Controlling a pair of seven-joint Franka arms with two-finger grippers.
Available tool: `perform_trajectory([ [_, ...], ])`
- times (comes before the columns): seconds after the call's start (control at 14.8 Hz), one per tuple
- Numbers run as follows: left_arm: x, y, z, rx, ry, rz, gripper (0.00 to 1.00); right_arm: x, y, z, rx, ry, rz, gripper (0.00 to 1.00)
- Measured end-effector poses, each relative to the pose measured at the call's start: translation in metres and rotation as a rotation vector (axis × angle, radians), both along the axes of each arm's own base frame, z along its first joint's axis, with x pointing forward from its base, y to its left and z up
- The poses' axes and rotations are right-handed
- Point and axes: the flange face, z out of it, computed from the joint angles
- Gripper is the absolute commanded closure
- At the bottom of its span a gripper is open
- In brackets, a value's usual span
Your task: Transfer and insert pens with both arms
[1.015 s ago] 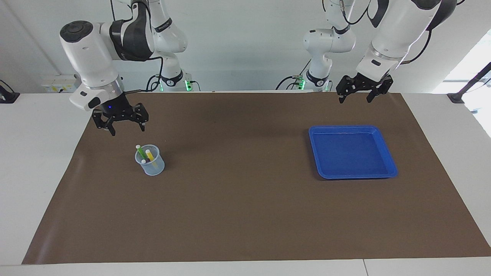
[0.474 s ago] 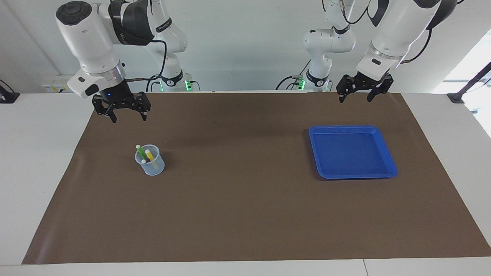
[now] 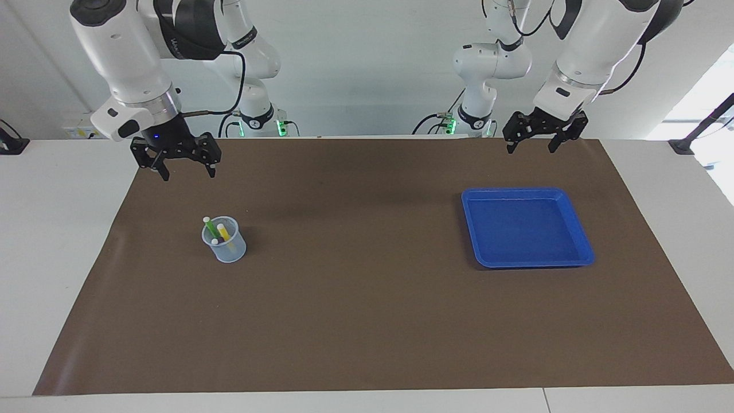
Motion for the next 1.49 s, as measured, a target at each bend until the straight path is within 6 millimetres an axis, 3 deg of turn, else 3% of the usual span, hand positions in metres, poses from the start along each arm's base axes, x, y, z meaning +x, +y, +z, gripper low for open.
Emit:
perform_trajectory([
  [0.27,0.000,0.000,0.000,-0.001,0.001,0.000,0.00,-0.001,0.013,0.005,0.002,0.019,-0.047,0.00],
  [0.74,0.000,0.000,0.000,-0.002,0.001,0.001,0.00,-0.005,-0.014,0.016,0.001,0.040,-0.097,0.00],
  [1.49,0.000,0.000,0.000,-0.002,0.001,0.001,0.00,-0.015,-0.026,0.024,0.000,0.078,-0.120,0.00],
])
